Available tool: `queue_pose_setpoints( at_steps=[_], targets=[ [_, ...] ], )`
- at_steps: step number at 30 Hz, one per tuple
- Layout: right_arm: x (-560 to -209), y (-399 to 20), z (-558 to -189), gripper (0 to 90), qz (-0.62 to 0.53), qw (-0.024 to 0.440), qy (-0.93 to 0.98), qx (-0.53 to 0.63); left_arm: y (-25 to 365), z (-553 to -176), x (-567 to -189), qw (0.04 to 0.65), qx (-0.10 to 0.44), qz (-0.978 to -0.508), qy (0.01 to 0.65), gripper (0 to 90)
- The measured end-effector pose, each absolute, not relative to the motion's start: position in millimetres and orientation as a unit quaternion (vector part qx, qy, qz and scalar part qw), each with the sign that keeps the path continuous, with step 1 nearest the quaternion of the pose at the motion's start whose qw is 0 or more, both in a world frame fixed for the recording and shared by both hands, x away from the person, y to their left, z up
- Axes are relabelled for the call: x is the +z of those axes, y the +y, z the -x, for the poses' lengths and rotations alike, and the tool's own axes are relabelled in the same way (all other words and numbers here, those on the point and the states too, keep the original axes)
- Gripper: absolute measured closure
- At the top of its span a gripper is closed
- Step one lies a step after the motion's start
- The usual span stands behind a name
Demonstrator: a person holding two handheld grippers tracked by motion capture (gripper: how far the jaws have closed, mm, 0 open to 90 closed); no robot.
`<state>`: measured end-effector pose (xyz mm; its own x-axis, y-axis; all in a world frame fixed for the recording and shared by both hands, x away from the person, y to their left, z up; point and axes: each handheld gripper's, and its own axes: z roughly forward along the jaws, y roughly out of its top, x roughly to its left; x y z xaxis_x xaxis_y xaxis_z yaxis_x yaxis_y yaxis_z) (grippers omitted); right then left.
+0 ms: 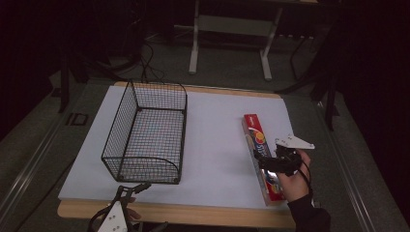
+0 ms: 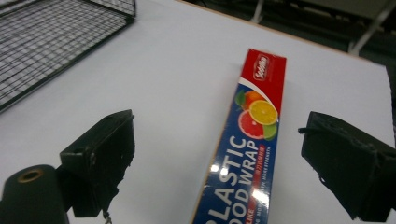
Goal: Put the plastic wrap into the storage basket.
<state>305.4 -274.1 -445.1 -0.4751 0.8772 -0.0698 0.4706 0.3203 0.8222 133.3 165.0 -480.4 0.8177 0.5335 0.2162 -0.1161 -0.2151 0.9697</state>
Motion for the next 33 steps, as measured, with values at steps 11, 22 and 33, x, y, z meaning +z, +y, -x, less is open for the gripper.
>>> queue_pose_setpoints(
  at_steps=[11,22,33],
  targets=[
    [-462.8,-278.6,-328.4,9.6,-0.480,0.233,0.773,0.343,164.8,-134.0,-480.7,0.610,0.263,-0.733,0.144,0.2],
    [-473.6,-282.3,-351.2,9.8,-0.527,0.175,0.781,0.286,164.8,-134.2,-480.8,0.610,0.262,-0.734,0.144,0.2],
    [-475.0,-275.8,-373.1,14.4,-0.550,0.141,0.787,0.240,164.9,-134.5,-481.1,0.610,0.260,-0.735,0.144,0.2]
  ],
)
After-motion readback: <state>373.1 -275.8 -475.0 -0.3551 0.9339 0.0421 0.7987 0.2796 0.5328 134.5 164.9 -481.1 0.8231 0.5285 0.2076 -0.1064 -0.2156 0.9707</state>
